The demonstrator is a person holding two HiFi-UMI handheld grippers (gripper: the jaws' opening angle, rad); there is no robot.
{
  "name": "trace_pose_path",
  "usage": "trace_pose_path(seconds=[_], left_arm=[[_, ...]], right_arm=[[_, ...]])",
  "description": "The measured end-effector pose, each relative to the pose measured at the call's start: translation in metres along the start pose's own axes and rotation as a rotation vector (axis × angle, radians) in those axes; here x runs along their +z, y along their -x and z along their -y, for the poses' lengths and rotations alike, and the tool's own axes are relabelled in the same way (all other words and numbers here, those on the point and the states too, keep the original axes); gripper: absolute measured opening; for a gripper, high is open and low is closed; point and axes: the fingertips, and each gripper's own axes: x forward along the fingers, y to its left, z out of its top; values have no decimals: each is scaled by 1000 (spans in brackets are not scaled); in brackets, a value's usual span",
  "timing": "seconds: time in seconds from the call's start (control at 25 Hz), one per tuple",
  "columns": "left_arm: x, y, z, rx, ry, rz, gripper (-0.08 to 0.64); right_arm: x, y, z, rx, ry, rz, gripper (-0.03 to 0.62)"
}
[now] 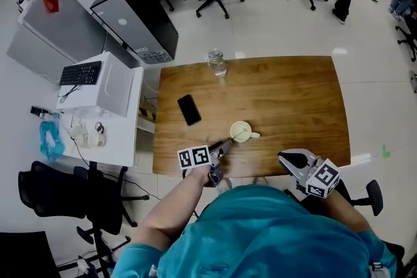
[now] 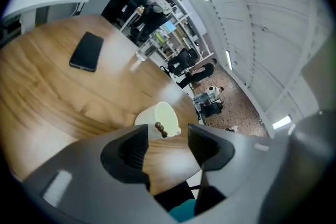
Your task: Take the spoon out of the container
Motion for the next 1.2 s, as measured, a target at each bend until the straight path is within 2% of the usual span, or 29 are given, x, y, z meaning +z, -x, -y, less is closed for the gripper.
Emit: trace_pose_path(seconds=[0.08, 0.24, 0.6, 0.92, 1.08, 1.2], left_arm=[[-1, -16, -13, 5, 48, -40, 234], [0, -37, -22, 9, 96, -105, 241], [6, -44, -24, 10, 113, -194, 210], [12, -41, -42, 78, 107, -206, 91], [21, -34, -29, 95, 98, -211, 51], [19, -22, -11, 81, 88, -191, 49]], right_arm=[[-5, -4, 10, 0, -11, -6, 2], [-9, -12, 22, -26, -39, -32, 2], [-15, -39, 18, -78, -70, -66, 2], [-20, -43, 14, -79, -81, -72, 2], [-11, -37, 22, -77, -85, -66, 2], [-8, -22, 23, -67, -79, -50, 2]])
